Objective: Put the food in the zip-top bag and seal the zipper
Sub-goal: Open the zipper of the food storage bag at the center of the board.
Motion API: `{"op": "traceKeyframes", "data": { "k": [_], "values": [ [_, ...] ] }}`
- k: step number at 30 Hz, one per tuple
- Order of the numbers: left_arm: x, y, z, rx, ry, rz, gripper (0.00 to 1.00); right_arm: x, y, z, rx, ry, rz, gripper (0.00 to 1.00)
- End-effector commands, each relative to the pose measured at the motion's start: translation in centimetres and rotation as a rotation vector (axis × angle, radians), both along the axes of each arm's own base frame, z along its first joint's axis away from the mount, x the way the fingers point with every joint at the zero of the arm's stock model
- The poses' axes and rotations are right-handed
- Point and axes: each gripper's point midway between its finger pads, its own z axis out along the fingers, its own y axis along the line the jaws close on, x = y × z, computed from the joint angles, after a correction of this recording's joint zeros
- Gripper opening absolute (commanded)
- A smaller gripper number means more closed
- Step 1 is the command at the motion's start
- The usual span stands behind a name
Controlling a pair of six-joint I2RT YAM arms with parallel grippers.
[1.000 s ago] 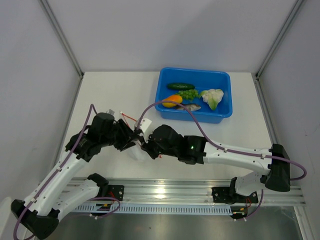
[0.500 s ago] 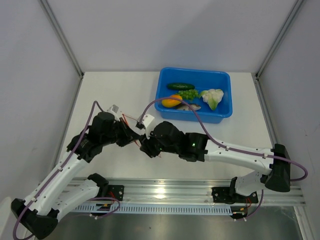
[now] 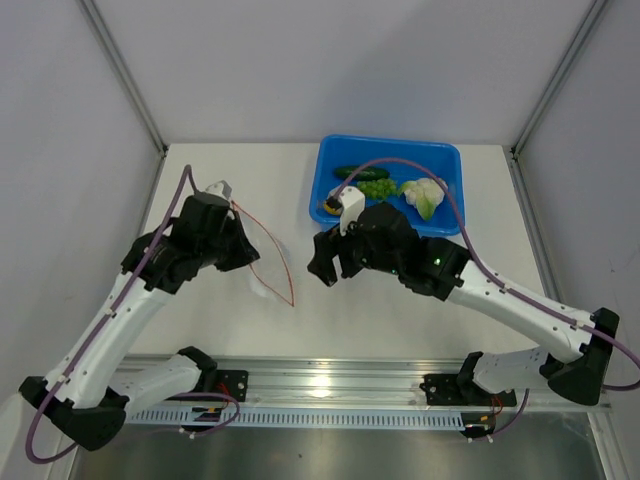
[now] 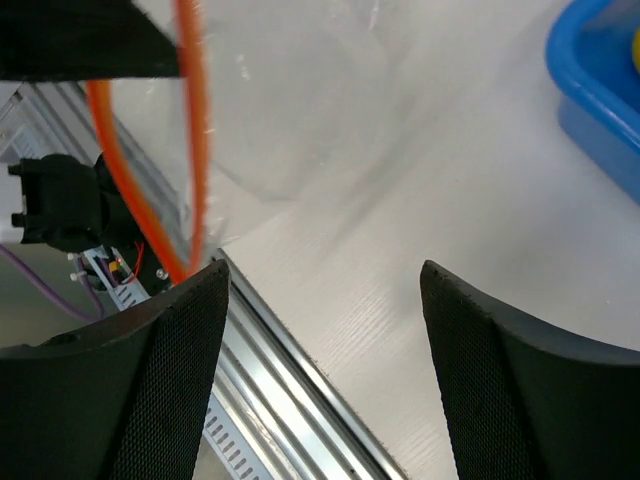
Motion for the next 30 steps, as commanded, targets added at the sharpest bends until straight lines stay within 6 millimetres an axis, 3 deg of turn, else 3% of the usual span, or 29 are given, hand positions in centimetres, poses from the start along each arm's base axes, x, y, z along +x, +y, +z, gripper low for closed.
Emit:
{"op": "traceKeyframes", "data": {
  "k": [1, 5, 7, 10, 17, 18, 20, 21, 23, 25, 30],
  "values": [
    [-0.9, 2.5, -2.3, 0.187, 0.102, 0.007, 0.01, 0.1, -0.6, 0.6, 0.037, 0.084, 0.033, 0.78],
    [-0.4, 1.5, -4.4, 0.219, 0.200, -0.021, 0.01, 1.7, -1.0, 0.4, 0.063, 0.166, 0.013, 0.75],
    [-0.4, -0.2, -5.2, 0.182, 0.269, -0.072, 0.01, 1.2, -0.7, 0.9, 0.094, 0.223, 0.062, 0.72],
    [-0.3, -2.9, -4.9, 0.082, 0.313, -0.139, 0.01, 0.8, -0.1, 0.8, 0.105, 0.282, 0.110, 0.68],
    [0.9, -6.5, -4.7, -0.010, 0.365, -0.236, 0.01, 0.3, 1.7, 0.2, 0.113, 0.347, 0.158, 0.68],
    [1.0, -6.9, -4.6, -0.023, 0.366, -0.250, 0.01, 0.7, 2.1, 0.5, 0.111, 0.337, 0.160, 0.68],
    [1.4, -7.8, -4.0, -0.058, 0.349, -0.278, 0.01, 1.5, 2.7, -1.1, 0.067, 0.355, 0.155, 0.68],
    [1.4, -8.2, -3.9, -0.072, 0.357, -0.289, 0.01, 2.1, 3.2, -0.4, 0.066, 0.334, 0.158, 0.67],
    [1.7, -8.8, -2.8, -0.095, 0.340, -0.317, 0.01, 3.2, 3.5, -2.4, -0.016, 0.361, 0.129, 0.66],
    [1.7, -9.0, -2.4, -0.095, 0.339, -0.340, 0.01, 5.0, 3.6, -1.7, -0.044, 0.313, 0.080, 0.66],
    [1.4, -8.6, -2.5, -0.073, 0.334, -0.363, 0.01, 7.1, 3.9, -3.7, -0.097, 0.321, 0.037, 0.65]
  ]
}}
